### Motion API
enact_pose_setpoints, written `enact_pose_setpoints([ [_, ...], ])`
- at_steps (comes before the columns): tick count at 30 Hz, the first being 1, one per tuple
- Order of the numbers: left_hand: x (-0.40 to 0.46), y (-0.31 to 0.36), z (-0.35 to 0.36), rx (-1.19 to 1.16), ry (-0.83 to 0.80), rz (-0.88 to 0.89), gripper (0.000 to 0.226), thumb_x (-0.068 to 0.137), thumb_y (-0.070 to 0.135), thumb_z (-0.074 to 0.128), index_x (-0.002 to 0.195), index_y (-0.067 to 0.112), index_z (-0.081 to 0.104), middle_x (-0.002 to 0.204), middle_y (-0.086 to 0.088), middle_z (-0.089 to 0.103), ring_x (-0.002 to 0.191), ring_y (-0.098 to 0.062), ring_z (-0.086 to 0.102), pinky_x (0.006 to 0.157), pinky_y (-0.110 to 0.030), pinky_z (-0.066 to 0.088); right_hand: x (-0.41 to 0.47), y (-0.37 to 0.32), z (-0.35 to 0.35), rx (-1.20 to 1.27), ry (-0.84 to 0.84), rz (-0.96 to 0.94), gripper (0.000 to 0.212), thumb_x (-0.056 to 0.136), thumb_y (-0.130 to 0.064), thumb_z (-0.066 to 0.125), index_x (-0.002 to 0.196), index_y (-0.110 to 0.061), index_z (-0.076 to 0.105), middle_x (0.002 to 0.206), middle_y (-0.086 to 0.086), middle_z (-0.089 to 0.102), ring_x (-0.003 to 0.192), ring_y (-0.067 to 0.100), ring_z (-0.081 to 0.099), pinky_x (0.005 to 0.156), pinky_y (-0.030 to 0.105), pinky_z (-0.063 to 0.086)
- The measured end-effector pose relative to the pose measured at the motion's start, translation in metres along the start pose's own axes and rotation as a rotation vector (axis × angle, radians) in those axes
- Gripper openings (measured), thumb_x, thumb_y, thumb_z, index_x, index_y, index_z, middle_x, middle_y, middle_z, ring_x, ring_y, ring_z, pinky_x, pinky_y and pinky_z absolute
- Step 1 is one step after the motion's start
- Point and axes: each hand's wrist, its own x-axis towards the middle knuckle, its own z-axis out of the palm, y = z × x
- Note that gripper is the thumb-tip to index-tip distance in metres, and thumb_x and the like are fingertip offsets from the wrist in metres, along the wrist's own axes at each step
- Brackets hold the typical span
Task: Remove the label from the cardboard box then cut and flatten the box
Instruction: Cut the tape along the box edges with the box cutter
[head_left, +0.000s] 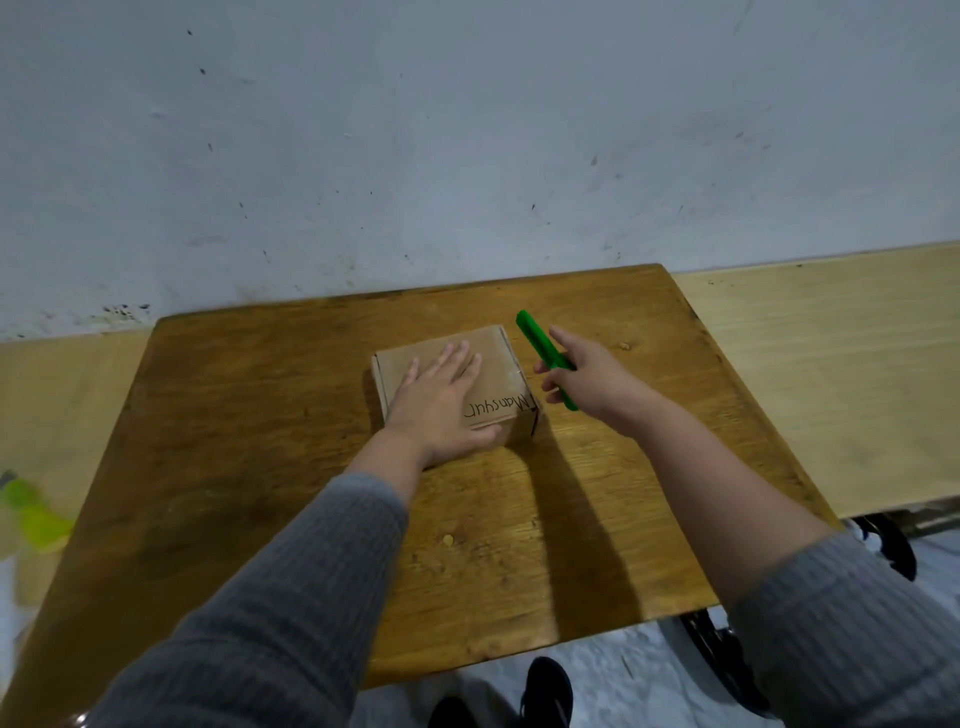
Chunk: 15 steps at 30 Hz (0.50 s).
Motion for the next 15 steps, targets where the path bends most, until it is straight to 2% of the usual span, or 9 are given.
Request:
enact_pose_setpoints([
  [4, -0.002, 0.000, 0.003, 0.011, 0.009, 0.013, 0.095, 0.086, 0.070, 0.042, 0.154, 0.020, 0.000, 0.162, -0.001, -0.010, 0.148, -0.016, -0.009, 0.120, -0.047, -0.004, 0.000, 0.006, 0.009, -0.113, 0.177, -0.069, 0.053, 0.097, -0.003, 0.039, 0.146, -0.022, 0.032, 0.105, 0.003, 0.062, 0.081, 0.014, 0.052, 0.069, 0.031, 0.046],
  [6, -0.002, 0.000, 0.004, 0.030, 0.009, 0.013, 0.092, 0.088, 0.069, 0.040, 0.154, 0.020, -0.001, 0.161, -0.001, -0.011, 0.148, -0.016, -0.010, 0.120, -0.047, -0.004, -0.001, 0.010, 0.013, -0.149, 0.252, -0.098, 0.046, 0.097, -0.007, 0.042, 0.142, -0.020, 0.039, 0.104, 0.004, 0.066, 0.078, 0.014, 0.053, 0.065, 0.028, 0.042],
  [10, -0.003, 0.002, 0.005, 0.055, -0.009, 0.008, 0.088, 0.090, 0.067, 0.037, 0.154, 0.020, -0.002, 0.161, -0.001, -0.013, 0.148, -0.017, -0.011, 0.120, -0.046, -0.004, -0.002, 0.011, 0.025, -0.265, 0.380, -0.135, 0.039, 0.096, -0.015, 0.048, 0.135, -0.021, 0.050, 0.106, 0.008, 0.071, 0.074, 0.018, 0.062, 0.062, 0.028, 0.049],
  [13, -0.002, 0.004, 0.005, 0.058, -0.023, 0.000, 0.087, 0.091, 0.066, 0.036, 0.154, 0.020, -0.002, 0.161, -0.002, -0.013, 0.148, -0.018, -0.011, 0.120, -0.047, -0.004, -0.002, 0.010, 0.033, -0.327, 0.451, -0.171, 0.036, 0.095, -0.017, 0.050, 0.131, -0.019, 0.055, 0.102, 0.013, 0.072, 0.067, 0.018, 0.060, 0.058, 0.027, 0.046],
  [15, -0.002, 0.004, 0.005, 0.062, -0.027, -0.005, 0.087, 0.092, 0.065, 0.035, 0.154, 0.019, -0.003, 0.161, -0.003, -0.013, 0.148, -0.018, -0.011, 0.120, -0.048, -0.003, -0.003, 0.009, 0.034, -0.383, 0.472, -0.162, 0.035, 0.095, -0.019, 0.051, 0.130, -0.020, 0.056, 0.101, 0.014, 0.072, 0.069, 0.021, 0.062, 0.059, 0.030, 0.049],
])
